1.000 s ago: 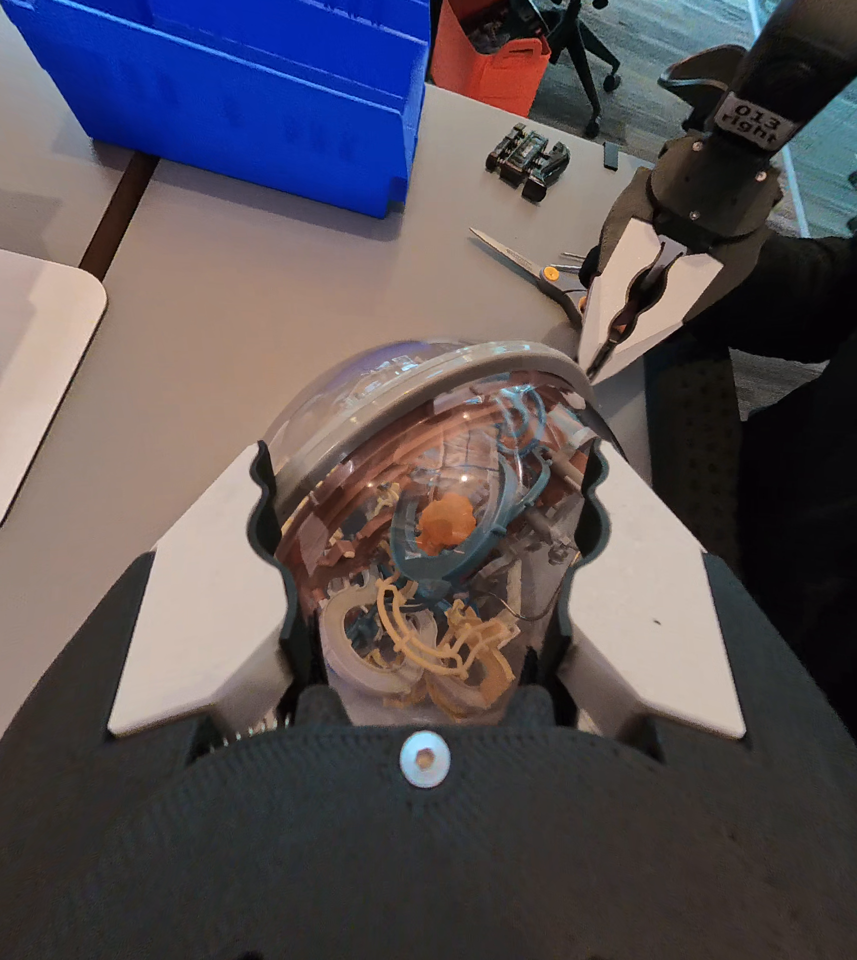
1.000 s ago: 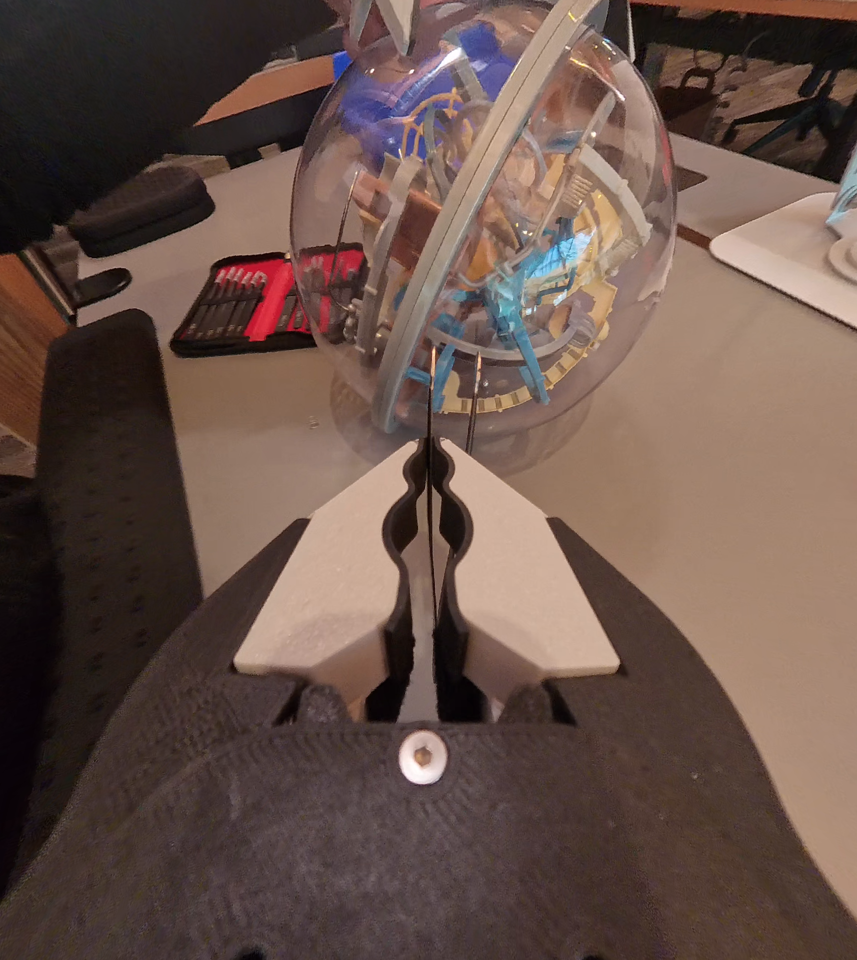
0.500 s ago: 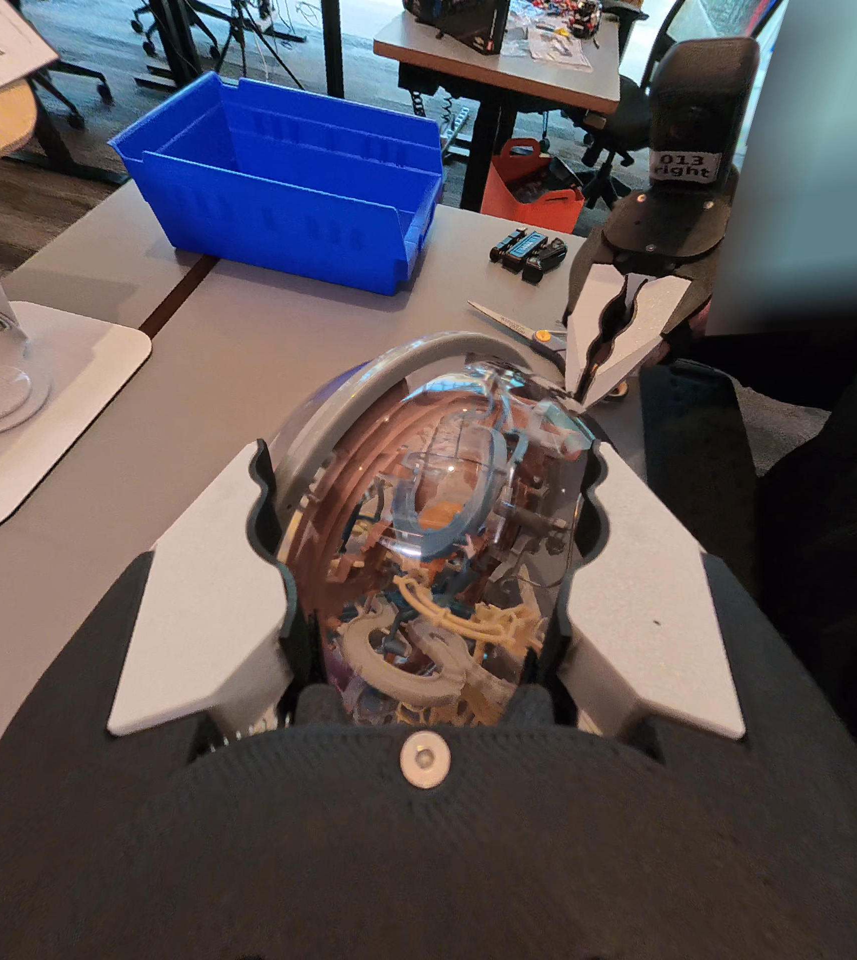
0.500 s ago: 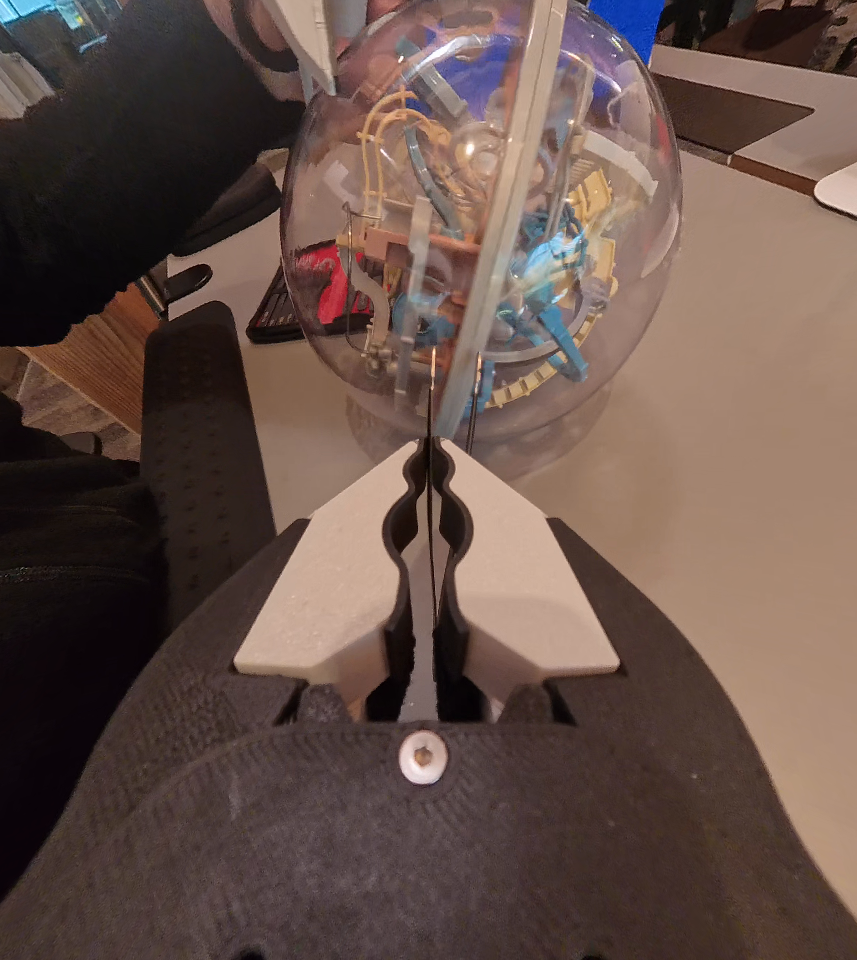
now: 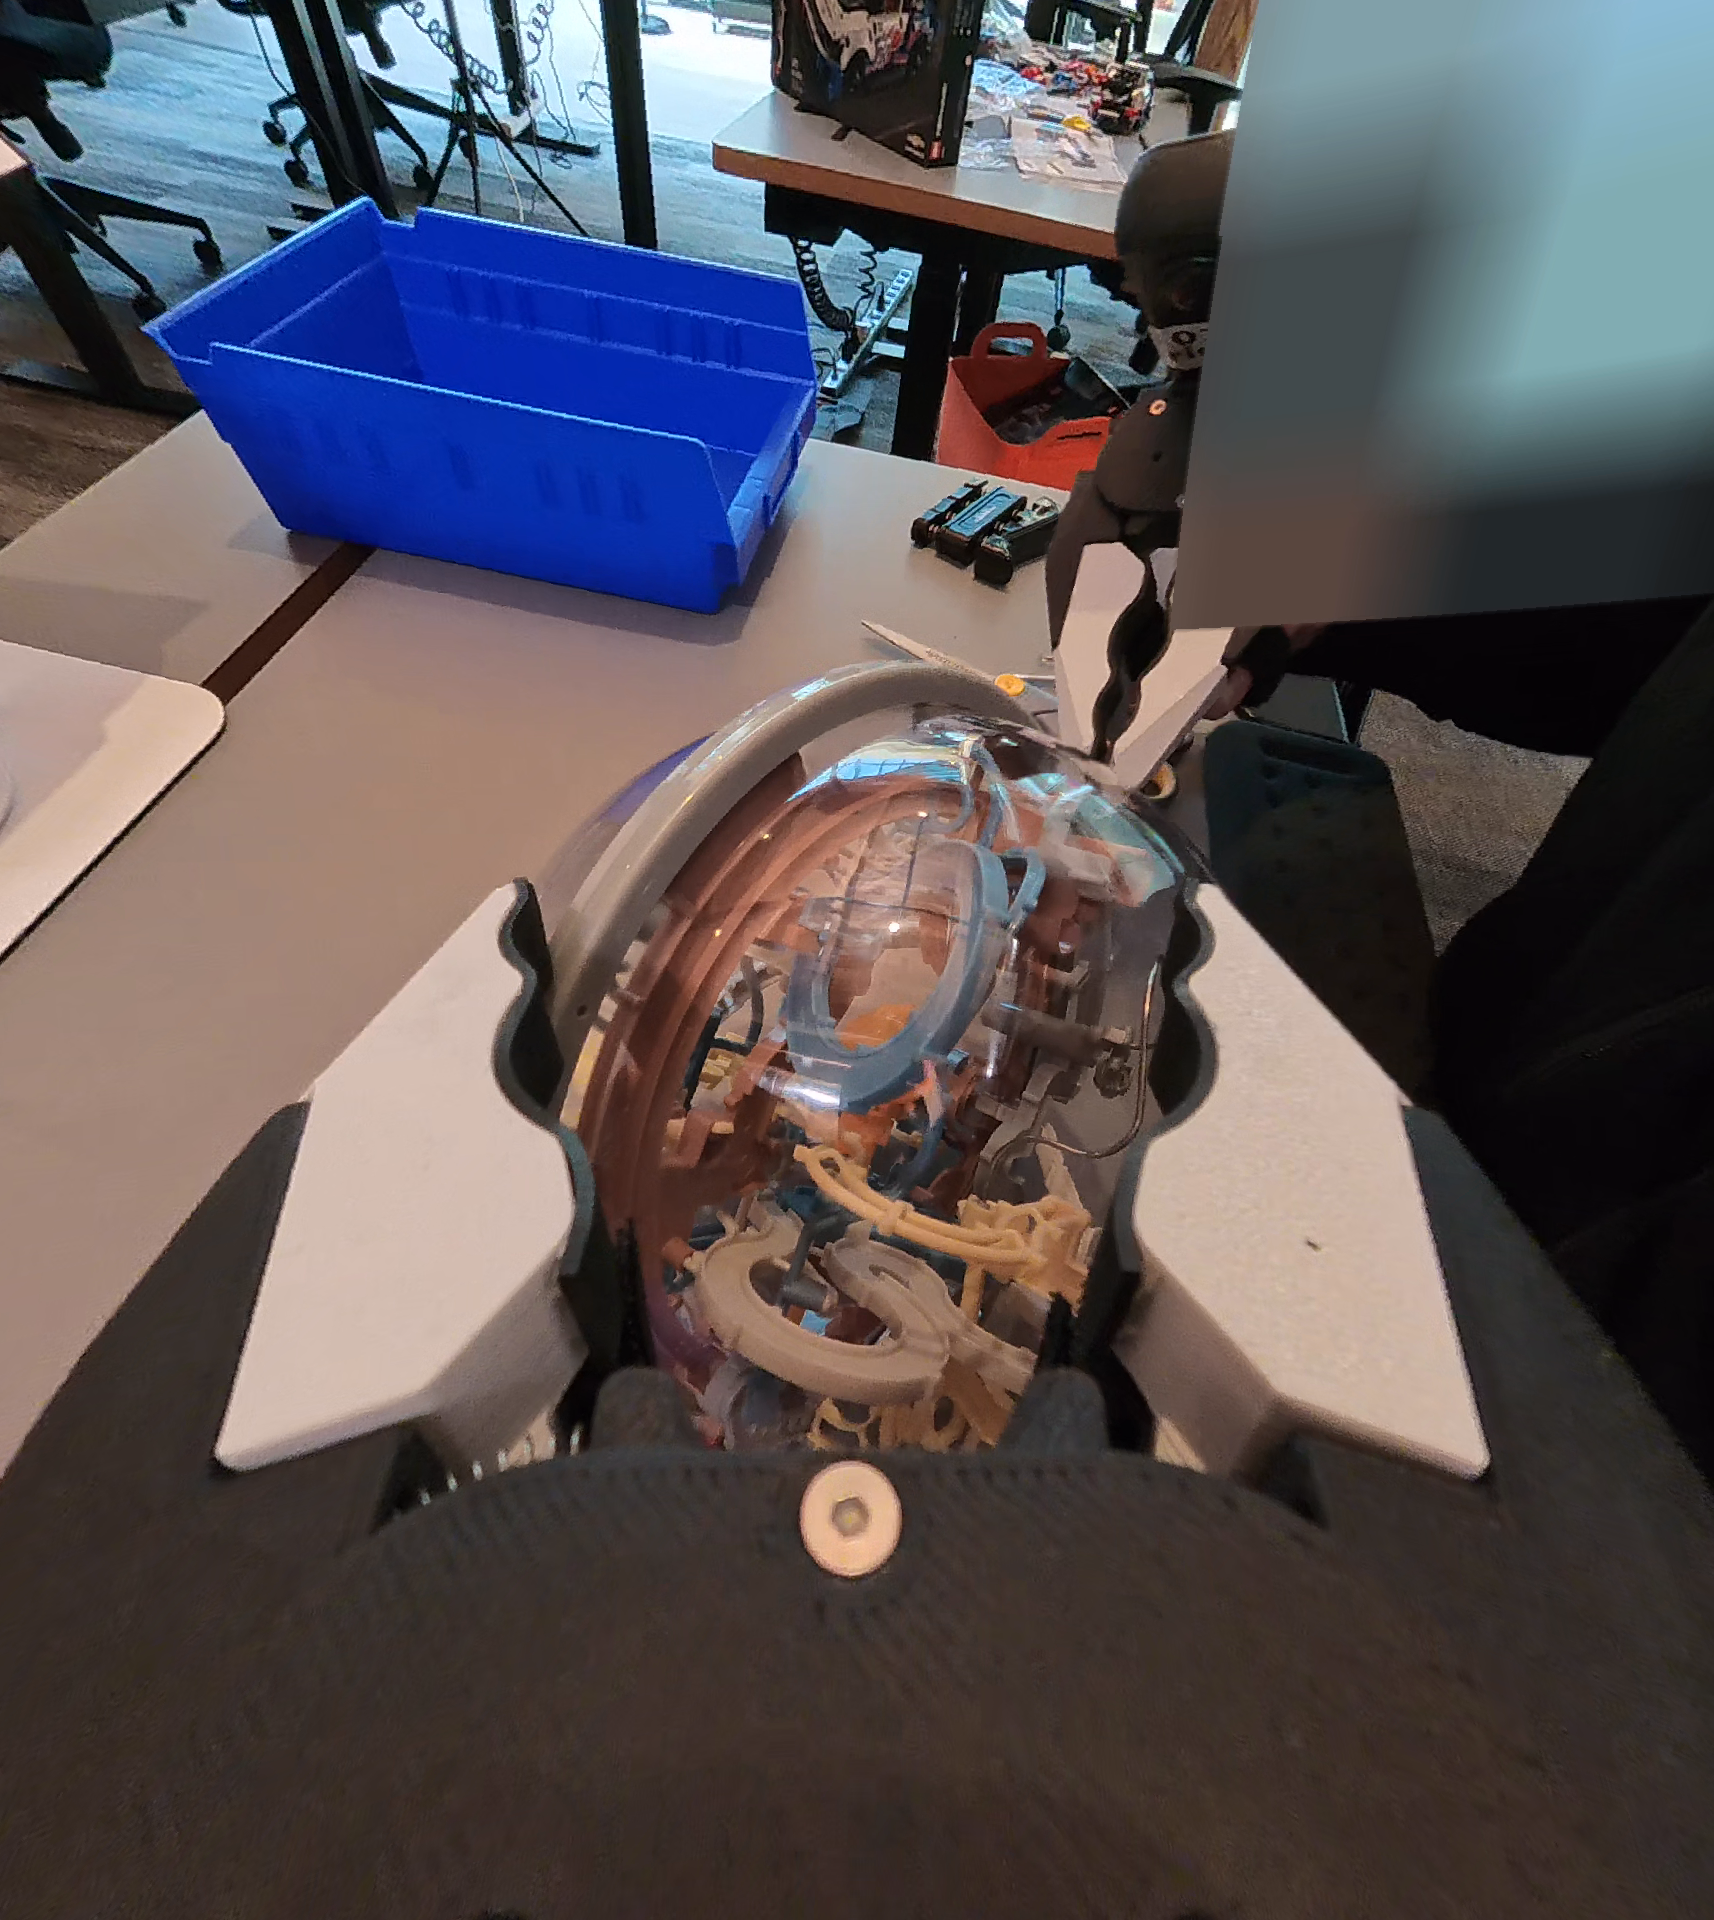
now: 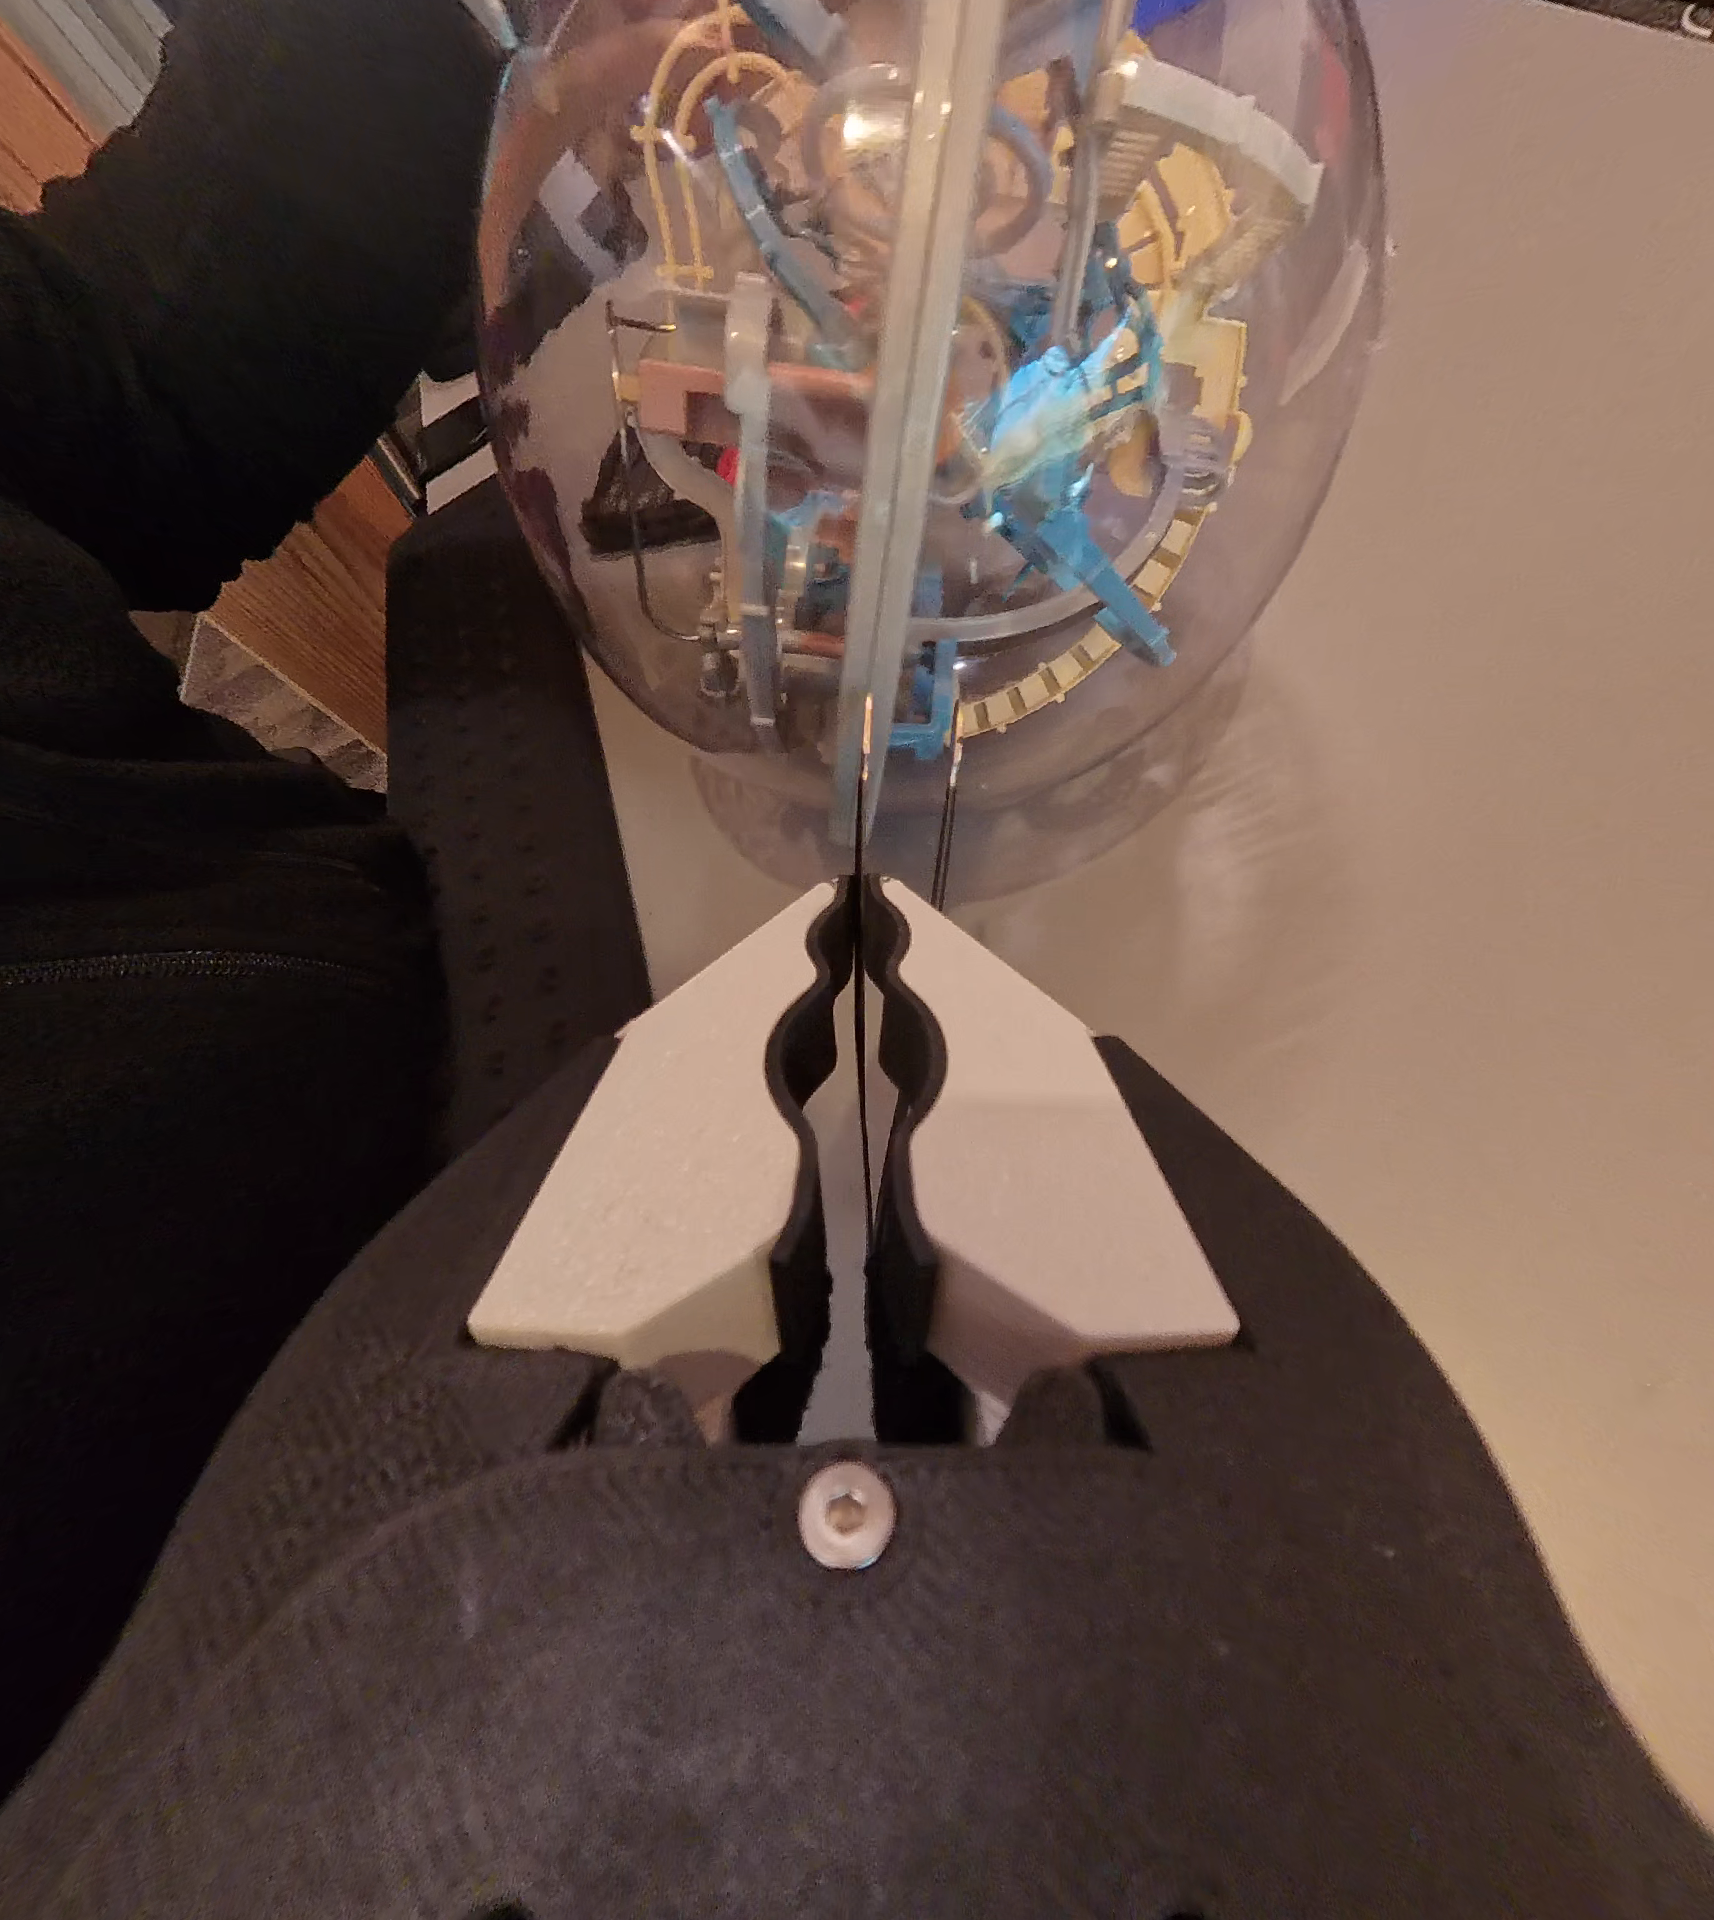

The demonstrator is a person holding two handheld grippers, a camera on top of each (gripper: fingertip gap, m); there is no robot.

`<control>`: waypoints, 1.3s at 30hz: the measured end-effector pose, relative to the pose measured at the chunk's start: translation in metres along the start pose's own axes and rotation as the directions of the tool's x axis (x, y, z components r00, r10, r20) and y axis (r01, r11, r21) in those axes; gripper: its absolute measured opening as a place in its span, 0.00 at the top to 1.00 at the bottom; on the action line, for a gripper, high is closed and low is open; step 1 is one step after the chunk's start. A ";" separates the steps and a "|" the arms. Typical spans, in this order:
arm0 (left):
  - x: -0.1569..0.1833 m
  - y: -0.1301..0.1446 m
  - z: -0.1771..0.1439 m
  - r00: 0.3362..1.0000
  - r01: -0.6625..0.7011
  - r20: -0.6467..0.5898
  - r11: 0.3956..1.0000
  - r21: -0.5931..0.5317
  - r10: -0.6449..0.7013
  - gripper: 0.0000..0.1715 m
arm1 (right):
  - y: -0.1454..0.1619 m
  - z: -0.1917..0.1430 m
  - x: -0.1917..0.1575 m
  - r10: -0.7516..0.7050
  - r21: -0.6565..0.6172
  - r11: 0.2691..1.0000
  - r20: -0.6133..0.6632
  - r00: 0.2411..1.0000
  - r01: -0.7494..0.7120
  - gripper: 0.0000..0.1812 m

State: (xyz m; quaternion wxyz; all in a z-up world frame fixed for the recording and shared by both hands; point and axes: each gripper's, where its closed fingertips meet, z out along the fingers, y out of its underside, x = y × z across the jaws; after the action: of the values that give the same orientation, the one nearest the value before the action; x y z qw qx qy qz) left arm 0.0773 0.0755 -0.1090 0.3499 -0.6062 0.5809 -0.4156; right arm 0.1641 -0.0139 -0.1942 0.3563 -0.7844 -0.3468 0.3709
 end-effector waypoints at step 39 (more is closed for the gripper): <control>0.027 0.000 -0.003 0.989 -0.087 0.118 0.996 0.002 0.086 0.33 | 0.009 -0.013 0.001 -0.204 -0.554 0.806 0.074 0.976 0.210 1.00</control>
State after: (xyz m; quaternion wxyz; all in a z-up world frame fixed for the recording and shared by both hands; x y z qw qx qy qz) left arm 0.0736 0.0487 -0.1054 0.4036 -0.6026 0.5836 -0.3653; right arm 0.1779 -0.0216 -0.1952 0.1480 -0.8095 -0.5252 0.2169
